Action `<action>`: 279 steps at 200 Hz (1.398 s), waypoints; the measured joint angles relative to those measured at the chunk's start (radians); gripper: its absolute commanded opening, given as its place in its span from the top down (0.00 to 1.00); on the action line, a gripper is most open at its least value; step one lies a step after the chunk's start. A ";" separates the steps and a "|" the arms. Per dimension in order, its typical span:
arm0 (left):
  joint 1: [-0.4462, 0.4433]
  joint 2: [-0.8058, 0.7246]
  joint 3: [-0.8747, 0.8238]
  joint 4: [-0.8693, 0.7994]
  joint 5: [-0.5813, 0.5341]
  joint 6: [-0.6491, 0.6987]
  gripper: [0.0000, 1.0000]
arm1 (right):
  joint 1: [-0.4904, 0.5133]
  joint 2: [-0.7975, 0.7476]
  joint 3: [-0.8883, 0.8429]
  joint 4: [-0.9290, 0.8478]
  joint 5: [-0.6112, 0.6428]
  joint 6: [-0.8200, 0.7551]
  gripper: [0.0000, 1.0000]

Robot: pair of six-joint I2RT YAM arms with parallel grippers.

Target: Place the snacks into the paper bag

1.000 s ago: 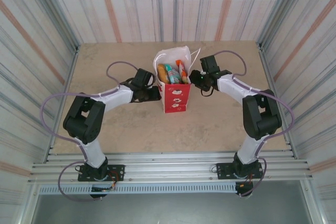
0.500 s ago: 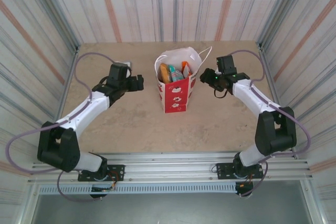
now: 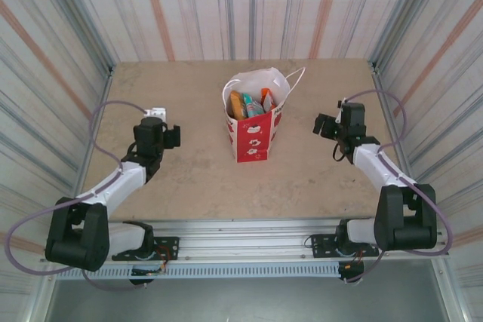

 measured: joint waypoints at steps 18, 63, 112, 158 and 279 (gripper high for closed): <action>0.053 0.001 -0.066 0.101 0.023 0.010 0.01 | -0.016 0.000 -0.085 0.099 0.019 -0.061 0.01; 0.113 0.118 -0.158 0.333 0.137 0.045 0.01 | -0.035 0.039 -0.198 0.371 0.027 -0.153 0.01; 0.125 0.290 -0.198 0.582 0.209 0.084 0.01 | -0.043 0.184 -0.219 0.585 0.006 -0.200 0.01; 0.167 0.298 -0.195 0.613 0.194 0.051 0.01 | -0.087 0.236 -0.305 0.755 -0.032 -0.199 0.01; 0.167 0.298 -0.193 0.617 0.194 0.039 0.01 | -0.095 0.236 -0.305 0.809 -0.055 -0.199 0.01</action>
